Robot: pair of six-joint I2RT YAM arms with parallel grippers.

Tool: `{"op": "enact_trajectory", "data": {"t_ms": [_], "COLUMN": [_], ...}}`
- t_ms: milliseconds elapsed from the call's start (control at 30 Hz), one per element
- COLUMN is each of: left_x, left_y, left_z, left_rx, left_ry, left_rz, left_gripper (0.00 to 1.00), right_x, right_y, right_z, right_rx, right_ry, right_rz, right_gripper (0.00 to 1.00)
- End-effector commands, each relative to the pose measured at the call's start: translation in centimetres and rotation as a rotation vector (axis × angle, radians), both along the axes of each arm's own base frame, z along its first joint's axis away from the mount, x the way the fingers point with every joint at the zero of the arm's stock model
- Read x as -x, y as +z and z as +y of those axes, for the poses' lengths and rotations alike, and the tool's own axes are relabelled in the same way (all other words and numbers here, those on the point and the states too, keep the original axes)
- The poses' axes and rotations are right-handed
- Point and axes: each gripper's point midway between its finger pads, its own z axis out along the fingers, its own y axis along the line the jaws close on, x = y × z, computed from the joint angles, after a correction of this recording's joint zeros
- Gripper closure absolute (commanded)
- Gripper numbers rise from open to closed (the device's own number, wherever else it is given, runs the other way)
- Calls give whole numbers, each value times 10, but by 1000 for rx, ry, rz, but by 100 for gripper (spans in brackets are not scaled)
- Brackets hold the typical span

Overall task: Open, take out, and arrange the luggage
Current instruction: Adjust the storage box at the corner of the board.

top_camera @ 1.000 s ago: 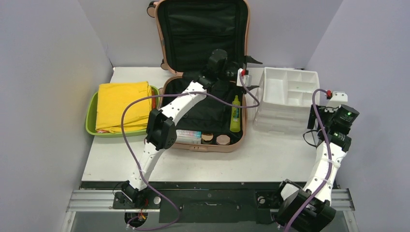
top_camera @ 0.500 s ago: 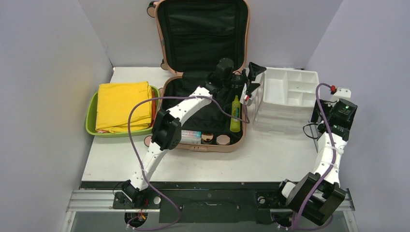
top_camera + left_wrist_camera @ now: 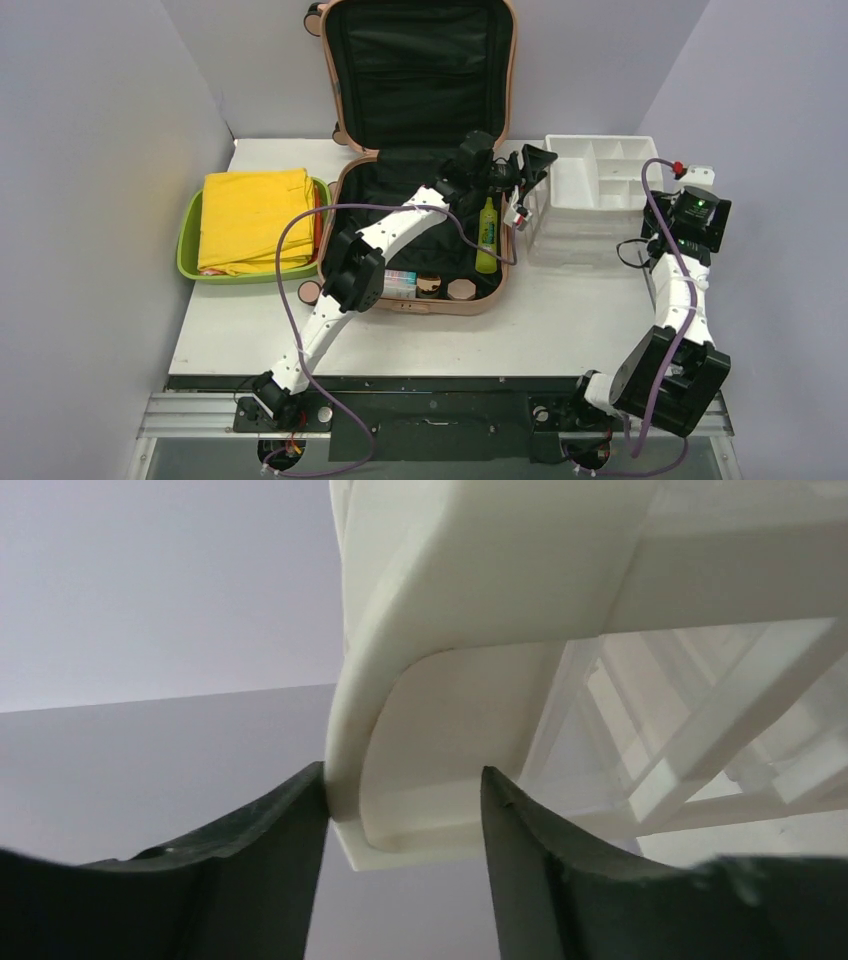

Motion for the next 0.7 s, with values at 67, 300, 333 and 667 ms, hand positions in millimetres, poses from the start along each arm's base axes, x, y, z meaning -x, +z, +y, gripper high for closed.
{"op": "enact_trajectory", "data": {"t_ms": [67,300,333,667], "left_x": [31,43,44,53], "left_y": [37,43,43,42], "left_z": [-15,-19,-20,-30], "left_rx": [66,81,79,94], "left_ry": [-72,-84,-83,-31], "left_rz": [-91,-102,-102,-116], "left_gripper": [89,89,89,100], "right_x": [-37,-58,-60,-36], "right_y": [29,37,39,42], "right_z": [-10,-13,-13,1], "right_rx": [42,40,40,-62], "right_ry": [-6,30,34,90], "right_rz": [-87,-121,-126,-146], "right_gripper": [12,12,12,11]}}
